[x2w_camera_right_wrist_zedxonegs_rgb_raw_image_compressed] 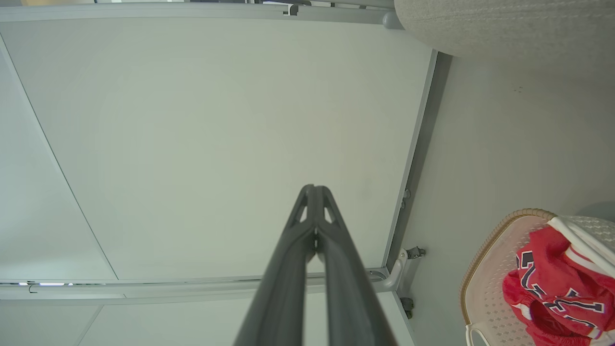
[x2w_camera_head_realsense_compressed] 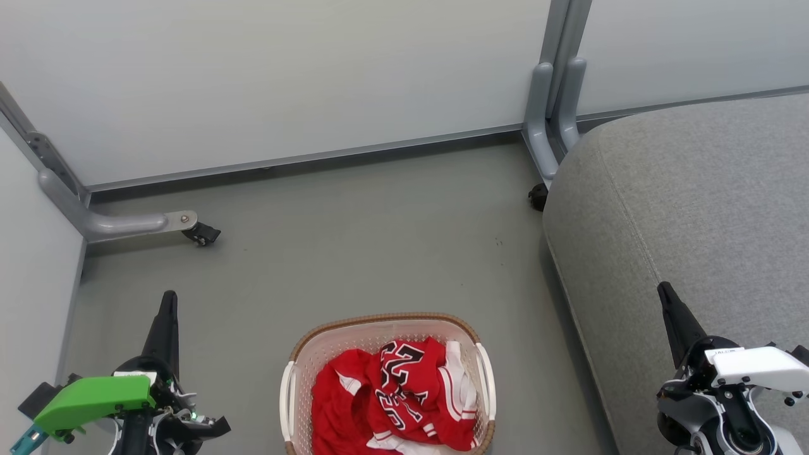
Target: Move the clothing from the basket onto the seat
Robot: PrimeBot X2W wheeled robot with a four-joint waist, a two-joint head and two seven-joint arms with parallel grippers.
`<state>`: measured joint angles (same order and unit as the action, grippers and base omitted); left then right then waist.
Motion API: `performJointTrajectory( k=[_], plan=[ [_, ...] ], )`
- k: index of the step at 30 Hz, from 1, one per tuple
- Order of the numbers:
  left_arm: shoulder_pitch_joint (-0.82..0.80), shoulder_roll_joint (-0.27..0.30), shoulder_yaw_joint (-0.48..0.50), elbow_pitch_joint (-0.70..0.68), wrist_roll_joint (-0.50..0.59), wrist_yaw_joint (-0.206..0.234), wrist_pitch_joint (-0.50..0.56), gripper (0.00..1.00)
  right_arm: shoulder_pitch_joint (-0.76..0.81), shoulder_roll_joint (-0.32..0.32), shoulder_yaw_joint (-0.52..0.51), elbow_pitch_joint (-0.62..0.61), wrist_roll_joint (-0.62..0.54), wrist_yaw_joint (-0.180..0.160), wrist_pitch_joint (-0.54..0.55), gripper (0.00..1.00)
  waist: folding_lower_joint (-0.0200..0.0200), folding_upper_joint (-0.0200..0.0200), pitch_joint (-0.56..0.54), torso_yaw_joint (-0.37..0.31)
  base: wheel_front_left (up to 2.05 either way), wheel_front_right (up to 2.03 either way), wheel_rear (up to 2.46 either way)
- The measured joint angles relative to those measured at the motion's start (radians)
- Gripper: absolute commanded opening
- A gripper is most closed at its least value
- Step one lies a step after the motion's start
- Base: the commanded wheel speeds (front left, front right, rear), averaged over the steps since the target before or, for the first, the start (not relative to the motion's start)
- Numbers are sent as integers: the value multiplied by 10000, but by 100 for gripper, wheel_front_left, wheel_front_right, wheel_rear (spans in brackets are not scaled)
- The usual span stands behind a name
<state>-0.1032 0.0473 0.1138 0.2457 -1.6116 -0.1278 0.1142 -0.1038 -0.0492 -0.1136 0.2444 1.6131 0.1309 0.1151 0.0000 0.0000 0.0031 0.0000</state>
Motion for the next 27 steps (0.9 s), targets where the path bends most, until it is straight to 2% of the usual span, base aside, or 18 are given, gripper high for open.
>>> performJointTrajectory(
  k=[27],
  plan=[
    [0,2,0,0,0,0,0,0,0,0,0,0,0,0,0,0,0,0,0,0,0,0,0]
  ],
)
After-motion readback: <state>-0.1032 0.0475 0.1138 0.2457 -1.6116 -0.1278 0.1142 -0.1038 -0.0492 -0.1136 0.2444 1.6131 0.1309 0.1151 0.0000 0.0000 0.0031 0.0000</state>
